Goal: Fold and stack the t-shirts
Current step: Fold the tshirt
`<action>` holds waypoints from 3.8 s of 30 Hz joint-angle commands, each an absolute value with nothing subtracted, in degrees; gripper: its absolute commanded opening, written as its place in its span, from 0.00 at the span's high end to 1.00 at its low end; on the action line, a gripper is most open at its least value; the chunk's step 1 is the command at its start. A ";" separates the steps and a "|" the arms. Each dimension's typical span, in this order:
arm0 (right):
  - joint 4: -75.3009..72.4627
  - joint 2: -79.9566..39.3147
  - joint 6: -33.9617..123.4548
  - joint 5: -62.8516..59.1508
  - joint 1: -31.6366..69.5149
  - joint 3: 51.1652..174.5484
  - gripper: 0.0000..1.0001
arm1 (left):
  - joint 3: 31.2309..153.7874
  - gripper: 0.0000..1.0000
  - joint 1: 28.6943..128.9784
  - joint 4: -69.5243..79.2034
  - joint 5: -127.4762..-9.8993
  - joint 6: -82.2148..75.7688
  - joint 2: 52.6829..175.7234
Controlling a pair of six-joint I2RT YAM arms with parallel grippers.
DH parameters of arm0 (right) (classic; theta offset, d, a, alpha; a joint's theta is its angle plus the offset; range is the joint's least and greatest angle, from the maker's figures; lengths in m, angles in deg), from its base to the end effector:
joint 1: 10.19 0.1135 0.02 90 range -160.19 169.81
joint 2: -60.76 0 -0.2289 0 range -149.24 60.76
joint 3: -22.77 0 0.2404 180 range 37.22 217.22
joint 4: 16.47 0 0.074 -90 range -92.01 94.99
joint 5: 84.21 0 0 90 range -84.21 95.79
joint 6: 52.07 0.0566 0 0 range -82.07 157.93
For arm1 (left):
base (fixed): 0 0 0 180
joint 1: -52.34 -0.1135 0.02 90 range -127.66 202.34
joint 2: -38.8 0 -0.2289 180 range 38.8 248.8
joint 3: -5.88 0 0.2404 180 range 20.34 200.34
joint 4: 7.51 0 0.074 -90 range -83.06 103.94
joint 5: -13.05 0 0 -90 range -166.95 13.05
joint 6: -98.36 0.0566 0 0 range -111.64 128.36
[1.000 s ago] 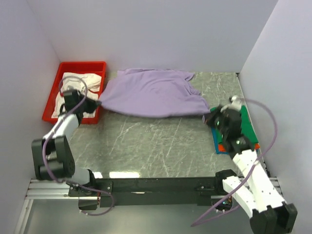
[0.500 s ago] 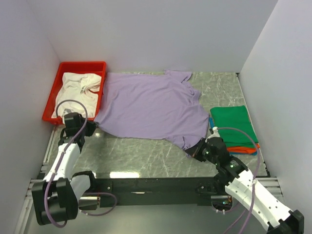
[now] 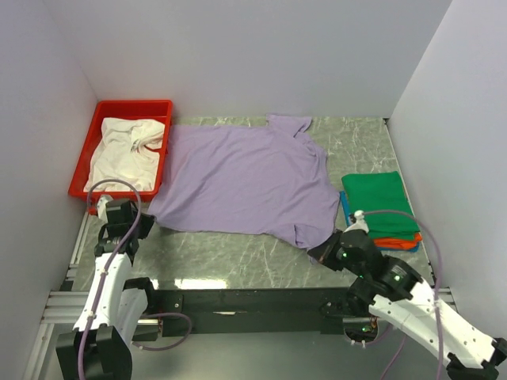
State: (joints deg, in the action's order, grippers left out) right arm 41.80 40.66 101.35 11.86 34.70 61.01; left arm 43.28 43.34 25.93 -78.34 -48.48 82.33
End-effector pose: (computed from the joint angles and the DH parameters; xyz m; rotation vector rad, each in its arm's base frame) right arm 0.0985 0.0897 0.1830 0.4487 2.3800 0.8373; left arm 0.1911 0.0317 0.1623 -1.2583 1.9195 -0.4127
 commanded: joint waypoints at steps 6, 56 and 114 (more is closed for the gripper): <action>59.58 42.92 101.48 22.22 35.16 77.56 1.00 | 43.28 1.00 45.83 30.23 -83.88 -50.53 81.51; 34.29 -29.50 64.39 21.34 9.51 114.65 1.00 | 77.99 0.79 57.17 36.04 -97.95 -55.28 128.44; 30.07 -35.47 62.02 20.29 1.50 121.15 1.00 | 78.35 0.69 52.51 31.73 -92.50 -56.51 127.13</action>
State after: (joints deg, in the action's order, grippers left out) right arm 31.48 -33.17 63.28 19.62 2.39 117.47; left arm 76.74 53.18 32.79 -89.24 -56.68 126.00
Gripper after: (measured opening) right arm 0.010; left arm 0.286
